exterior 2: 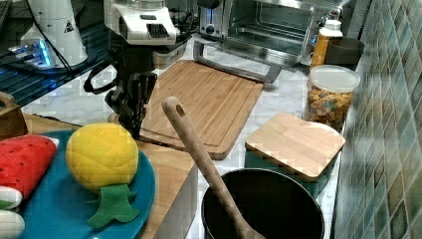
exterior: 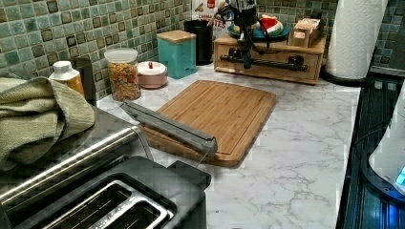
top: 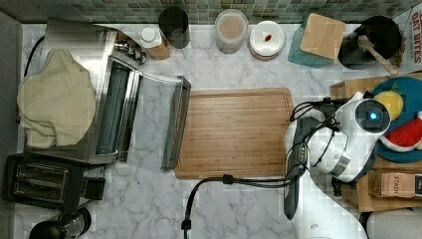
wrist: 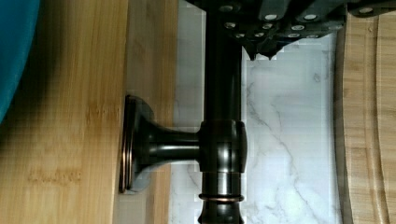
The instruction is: Close the drawer.
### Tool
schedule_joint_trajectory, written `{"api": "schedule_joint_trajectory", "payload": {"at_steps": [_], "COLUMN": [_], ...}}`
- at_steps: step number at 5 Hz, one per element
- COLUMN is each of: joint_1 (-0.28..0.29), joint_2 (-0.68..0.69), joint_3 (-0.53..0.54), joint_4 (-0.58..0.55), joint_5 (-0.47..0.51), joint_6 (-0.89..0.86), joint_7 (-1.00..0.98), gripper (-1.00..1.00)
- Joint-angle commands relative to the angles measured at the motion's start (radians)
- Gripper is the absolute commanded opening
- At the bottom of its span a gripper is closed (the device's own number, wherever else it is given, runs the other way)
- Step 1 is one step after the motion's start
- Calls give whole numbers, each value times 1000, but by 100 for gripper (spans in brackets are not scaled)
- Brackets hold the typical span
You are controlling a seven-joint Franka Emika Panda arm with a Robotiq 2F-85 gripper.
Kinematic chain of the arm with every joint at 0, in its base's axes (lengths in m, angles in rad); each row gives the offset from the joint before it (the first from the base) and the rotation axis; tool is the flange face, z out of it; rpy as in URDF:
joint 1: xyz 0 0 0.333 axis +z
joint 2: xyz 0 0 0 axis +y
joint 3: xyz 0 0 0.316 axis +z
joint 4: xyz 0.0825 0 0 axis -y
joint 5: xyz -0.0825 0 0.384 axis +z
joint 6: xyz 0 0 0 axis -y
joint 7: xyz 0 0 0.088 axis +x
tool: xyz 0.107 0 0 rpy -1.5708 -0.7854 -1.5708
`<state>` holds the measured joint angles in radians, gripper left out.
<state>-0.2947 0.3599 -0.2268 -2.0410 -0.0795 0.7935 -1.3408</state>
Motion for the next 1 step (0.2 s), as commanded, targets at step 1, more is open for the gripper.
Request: {"api": "schedule_joint_trajectory", "payload": {"at_steps": [1], "joint_1": [-131], "joint_2": [-9], "joint_3": [-115], "joint_4": [124], "joint_5": [-26], "joint_6": [26], "joint_7": [-85], "gripper": [-100]}}
